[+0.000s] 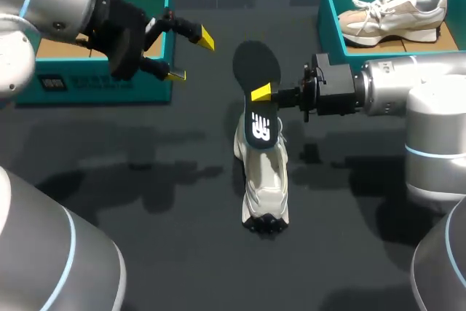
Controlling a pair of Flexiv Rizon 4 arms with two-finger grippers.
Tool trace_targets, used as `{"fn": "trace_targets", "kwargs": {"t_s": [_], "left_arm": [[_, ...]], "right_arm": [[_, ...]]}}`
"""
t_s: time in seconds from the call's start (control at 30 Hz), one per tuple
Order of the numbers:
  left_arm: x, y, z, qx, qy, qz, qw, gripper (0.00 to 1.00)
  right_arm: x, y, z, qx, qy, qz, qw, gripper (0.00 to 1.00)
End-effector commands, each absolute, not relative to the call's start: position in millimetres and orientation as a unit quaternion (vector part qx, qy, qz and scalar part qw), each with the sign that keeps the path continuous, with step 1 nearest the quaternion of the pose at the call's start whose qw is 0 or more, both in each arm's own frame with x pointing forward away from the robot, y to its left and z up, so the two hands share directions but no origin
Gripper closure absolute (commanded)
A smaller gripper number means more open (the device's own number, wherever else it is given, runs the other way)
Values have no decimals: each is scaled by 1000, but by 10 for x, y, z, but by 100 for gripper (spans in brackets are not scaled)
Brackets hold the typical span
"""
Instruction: Take the shoe out of the shoebox, open the shoe tongue, remove and reinsert the insole, then place the shoe into the shoebox
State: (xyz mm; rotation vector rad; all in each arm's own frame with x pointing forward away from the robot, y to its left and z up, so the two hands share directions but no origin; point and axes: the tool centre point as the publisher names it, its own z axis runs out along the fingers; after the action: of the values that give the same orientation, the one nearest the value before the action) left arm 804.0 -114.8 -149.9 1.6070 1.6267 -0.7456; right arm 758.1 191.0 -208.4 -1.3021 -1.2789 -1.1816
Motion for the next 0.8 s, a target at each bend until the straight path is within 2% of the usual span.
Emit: {"fn": "trace_targets", "kwargs": {"t_s": [0.03,0.4,0.8], "left_arm": [[7984,-1118,-1548,586,588,-353,432,0],[7984,-1118,-1548,586,588,-353,432,0],[8027,-1241,-1877,533,588,-406,453,0]], "right_arm": [[7577,1923,-2085,-531,-521,-480,464,100],[7577,1923,-2085,-531,-521,-480,464,100],[7577,1923,-2085,-531,-521,-480,464,100]]}}
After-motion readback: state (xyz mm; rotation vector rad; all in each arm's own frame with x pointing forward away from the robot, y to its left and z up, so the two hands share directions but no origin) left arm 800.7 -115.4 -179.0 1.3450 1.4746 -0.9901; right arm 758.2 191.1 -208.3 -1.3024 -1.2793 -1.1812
